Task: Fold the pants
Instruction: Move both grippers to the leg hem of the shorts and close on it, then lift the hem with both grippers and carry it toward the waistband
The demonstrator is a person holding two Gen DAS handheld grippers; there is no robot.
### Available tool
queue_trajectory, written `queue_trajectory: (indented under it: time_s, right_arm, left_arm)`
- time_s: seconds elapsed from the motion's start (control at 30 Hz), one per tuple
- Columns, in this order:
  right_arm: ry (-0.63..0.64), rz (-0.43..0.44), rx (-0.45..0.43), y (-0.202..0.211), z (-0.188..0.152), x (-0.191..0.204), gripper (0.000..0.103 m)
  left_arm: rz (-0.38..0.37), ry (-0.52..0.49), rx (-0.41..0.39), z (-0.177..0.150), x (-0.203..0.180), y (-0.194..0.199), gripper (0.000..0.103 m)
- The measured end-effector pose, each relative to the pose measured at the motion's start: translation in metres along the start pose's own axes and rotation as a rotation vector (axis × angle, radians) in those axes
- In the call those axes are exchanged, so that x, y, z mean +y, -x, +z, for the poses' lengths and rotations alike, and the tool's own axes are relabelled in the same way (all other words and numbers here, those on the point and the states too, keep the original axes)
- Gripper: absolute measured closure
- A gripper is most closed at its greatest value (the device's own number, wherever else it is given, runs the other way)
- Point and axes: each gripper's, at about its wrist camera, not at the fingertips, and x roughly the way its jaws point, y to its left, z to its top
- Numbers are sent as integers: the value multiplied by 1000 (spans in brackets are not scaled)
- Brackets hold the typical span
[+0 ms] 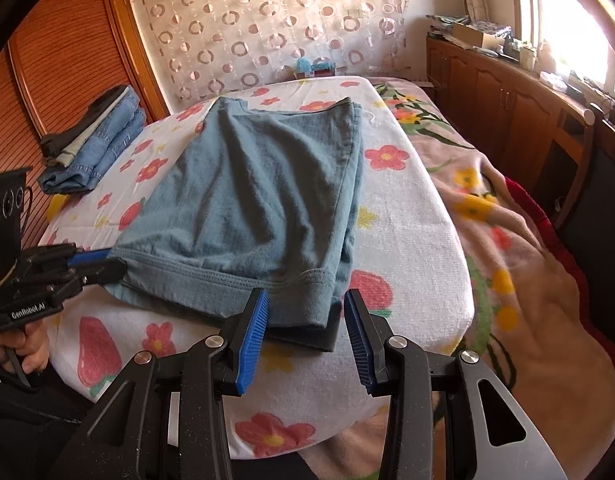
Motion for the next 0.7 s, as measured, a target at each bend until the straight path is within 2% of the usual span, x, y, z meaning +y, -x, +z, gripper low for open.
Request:
queue_trajectory:
  time_s: [0.13,0.17,0.23,0.33,0.4,0.47,0.7]
  right_arm:
    - [3,-8,22,-7,-2,2,62]
    - [10,-7,28,-8,-3,3,66]
    - [18,-7,25,-8,-3,5,67]
    - [-12,33,23,-8,-3,2,76]
    - [-25,67,26,-9,-2,-3,86]
    - [-34,91,24,-9,0,-6,87]
    - [10,104,-94,11,26,2,88]
  left_arm:
    - [0,1,10,-2,1,-3,85]
    - [-2,1,10,-3,1,-3,85]
    - [-7,3,11,-3,2,-3,85]
    - [-16,2,9,-2,1,-3,88]
    - [-19,-4,-8,0,0,-1,89]
    - [-28,-1,-36,6,-1,6,89]
    - [-15,-12,-145,38,6,42,90]
